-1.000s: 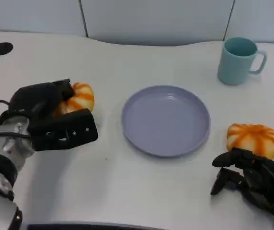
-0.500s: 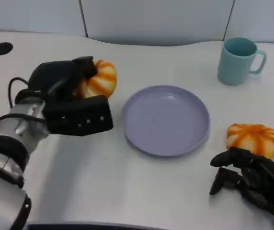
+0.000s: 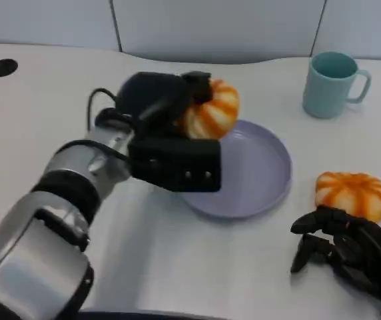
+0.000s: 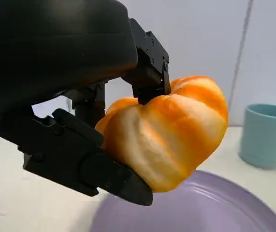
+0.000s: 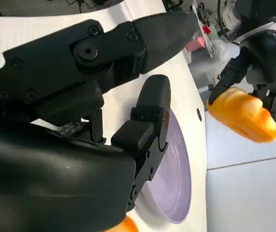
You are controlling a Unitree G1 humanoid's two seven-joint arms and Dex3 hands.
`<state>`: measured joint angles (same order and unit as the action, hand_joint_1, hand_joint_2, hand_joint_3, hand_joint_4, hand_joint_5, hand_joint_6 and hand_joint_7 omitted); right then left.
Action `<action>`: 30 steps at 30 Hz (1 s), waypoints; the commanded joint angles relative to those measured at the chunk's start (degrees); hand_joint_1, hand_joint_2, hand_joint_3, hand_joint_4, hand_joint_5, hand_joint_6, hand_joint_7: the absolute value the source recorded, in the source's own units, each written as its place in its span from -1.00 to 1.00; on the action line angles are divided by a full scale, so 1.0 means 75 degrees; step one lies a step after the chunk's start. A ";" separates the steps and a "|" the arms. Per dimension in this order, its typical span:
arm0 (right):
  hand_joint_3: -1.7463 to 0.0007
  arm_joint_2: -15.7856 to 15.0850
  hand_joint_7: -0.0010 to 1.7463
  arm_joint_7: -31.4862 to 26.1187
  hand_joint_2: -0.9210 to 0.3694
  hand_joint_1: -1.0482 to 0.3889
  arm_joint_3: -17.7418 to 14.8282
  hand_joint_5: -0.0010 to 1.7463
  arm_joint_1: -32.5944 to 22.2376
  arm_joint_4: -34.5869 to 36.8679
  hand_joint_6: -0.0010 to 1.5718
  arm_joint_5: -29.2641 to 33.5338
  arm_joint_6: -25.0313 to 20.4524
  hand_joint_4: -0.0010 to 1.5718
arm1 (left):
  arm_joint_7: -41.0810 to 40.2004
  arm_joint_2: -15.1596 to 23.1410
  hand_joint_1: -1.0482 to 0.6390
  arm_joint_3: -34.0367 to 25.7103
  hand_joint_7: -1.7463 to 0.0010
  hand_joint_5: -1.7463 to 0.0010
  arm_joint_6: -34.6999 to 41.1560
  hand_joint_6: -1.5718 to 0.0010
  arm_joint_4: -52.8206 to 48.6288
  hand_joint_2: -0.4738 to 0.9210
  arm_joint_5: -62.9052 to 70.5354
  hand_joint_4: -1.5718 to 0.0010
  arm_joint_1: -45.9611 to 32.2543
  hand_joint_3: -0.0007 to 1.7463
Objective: Grasp the bread from the table and place it into the plate.
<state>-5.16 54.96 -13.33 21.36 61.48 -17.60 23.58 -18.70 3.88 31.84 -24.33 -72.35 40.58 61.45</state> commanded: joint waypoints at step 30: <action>0.88 0.0119 -0.05 -0.0073 -1.00 -0.28 0.0106 0.57 -0.0388 -0.0075 -0.04 0.0033 -0.0105 -0.13 | -0.0439 -0.0829 -0.22 0.1395 0.83 -0.87 0.0610 -0.41 -0.0276 0.97 0.1266 0.01 0.0195 -1.00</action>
<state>-4.35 54.24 -12.68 20.05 59.68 -17.53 23.92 -20.40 -2.72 40.88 -20.76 -74.44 48.38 61.56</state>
